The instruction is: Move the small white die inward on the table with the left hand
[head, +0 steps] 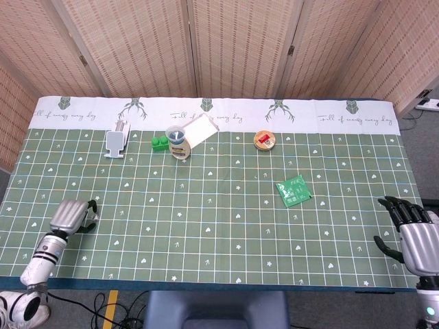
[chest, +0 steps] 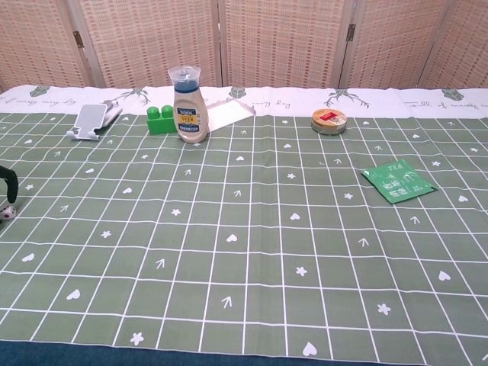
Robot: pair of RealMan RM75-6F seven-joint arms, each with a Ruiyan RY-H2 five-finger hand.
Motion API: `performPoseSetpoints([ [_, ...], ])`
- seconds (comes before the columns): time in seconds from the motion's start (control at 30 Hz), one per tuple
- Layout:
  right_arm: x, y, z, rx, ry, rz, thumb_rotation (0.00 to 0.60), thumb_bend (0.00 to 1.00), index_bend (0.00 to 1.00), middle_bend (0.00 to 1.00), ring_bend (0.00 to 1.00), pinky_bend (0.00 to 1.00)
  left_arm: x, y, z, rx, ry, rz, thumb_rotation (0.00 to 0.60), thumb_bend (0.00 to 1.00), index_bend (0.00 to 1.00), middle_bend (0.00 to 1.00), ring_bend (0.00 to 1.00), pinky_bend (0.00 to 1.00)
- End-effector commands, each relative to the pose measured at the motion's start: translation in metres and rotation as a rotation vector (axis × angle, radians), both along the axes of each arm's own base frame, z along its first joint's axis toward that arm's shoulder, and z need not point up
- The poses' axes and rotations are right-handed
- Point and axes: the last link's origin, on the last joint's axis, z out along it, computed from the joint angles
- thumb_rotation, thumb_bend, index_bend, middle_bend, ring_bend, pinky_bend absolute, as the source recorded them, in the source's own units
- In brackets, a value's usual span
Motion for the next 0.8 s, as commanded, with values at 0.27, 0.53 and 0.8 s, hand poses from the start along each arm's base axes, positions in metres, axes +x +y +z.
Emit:
performPoseSetpoints([
  [0.27,-0.0002,0.0002,0.0002,-0.002,0.001,-0.003,0.600,0.16,0.19,0.20,0.18,0.23,0.0007,0.0036,-0.0023,0.007,-0.006,0.009,0.600,0.28,0.50,0.91,0.78,0.90],
  [0.53,-0.0009,0.0009,0.0010,-0.007,0.001,-0.008,0.600,0.16,0.19,0.20,0.18,0.23,-0.0023,0.0055,-0.0035,0.003,0.000,0.032,0.600,0.29,0.51,0.91,0.78,0.90],
  [0.8,-0.0012,0.0012,0.0014,-0.010,0.001,-0.009,0.600,0.16,0.19,0.20,0.18,0.23,-0.0008,0.0063,-0.0056,-0.007,-0.007,0.039,0.600,0.35,0.53,0.91,0.78,0.90],
])
